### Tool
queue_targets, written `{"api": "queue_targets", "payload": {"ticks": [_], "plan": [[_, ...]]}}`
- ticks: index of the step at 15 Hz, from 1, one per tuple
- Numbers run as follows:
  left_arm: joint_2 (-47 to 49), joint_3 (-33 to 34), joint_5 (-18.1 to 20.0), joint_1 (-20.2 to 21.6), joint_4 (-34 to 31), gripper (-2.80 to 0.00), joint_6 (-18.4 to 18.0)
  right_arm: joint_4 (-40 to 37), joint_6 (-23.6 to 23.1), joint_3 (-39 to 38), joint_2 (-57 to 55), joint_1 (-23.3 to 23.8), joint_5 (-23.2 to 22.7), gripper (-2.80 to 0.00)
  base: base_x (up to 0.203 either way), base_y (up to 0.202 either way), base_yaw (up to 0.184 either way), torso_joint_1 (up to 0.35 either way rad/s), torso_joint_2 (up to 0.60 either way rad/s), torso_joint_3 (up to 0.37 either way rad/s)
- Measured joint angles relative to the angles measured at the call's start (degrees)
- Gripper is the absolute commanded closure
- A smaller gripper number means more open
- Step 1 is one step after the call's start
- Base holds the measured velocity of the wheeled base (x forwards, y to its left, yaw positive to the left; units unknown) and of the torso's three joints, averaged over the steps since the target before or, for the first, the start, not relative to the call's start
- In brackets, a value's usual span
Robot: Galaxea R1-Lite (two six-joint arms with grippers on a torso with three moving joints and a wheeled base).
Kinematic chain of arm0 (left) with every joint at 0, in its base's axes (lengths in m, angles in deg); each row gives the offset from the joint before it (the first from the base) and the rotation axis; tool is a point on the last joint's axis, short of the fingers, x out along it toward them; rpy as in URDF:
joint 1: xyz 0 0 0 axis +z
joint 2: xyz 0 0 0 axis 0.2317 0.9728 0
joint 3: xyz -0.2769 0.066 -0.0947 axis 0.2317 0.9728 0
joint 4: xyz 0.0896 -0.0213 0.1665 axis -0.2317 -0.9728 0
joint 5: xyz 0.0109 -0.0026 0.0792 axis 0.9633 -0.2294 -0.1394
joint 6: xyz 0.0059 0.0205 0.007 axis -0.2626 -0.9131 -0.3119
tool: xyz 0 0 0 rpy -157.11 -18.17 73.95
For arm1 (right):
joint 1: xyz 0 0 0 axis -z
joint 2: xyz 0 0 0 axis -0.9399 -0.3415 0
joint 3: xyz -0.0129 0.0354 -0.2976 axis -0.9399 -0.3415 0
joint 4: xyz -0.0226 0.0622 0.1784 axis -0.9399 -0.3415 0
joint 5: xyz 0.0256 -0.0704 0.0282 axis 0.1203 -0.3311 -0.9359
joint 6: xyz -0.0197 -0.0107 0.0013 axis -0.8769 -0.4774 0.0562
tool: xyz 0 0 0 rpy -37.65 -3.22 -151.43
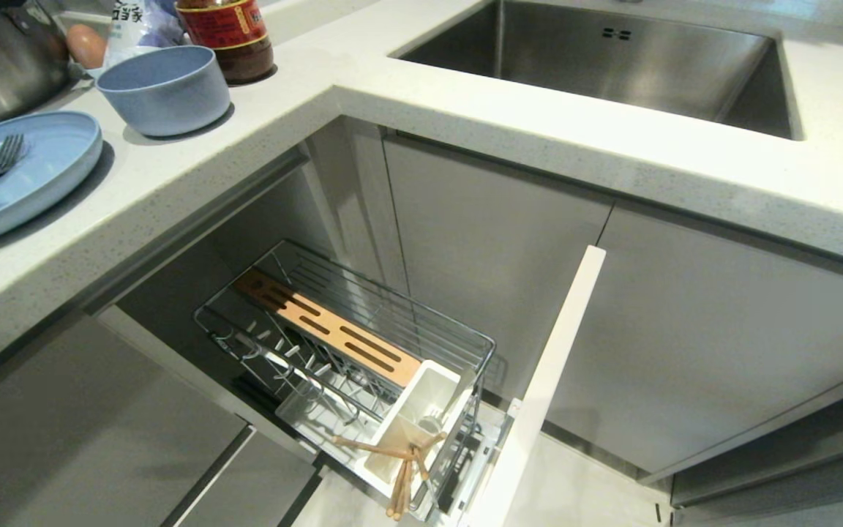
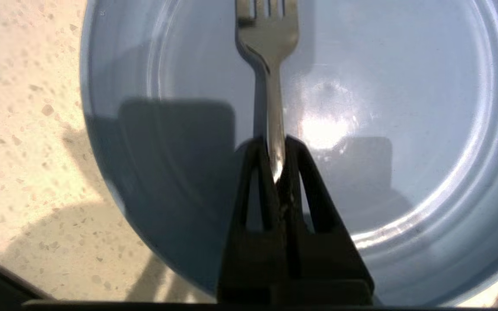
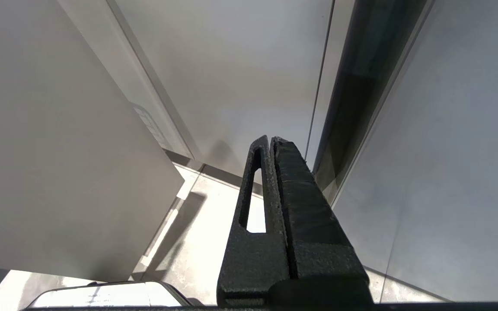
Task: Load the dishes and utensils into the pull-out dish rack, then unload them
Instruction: Pick up the fork and place it in the cupboard
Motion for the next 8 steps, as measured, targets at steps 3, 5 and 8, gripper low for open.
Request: {"api": "queue_targets", "payload": {"ticks": [3,5,8], "plan": [[-0.02,0.0,-0.02,0.0,-0.02,0.0,0.02,0.0,-0.01,0.0,0.0,0.0,0.0,0.0,0.0,0.0,0.0,0.0,0.0,0.0],[-0.22,0.0,0.0,-0.44,-0.09,0.0,0.36,-0.02,0.0,0.0,0.0,0.0,0.0,0.0,0.0,0.0,0.0,0.0,0.0,0.0],[-1.79,-0.32,0.37,-1.04,-0.25,0.0,3.42,-0.01,-0.01,0.0,0.0,0.0,0.0,0.0,0.0,0.0,0.0,0.0,0.0,0.0]]}}
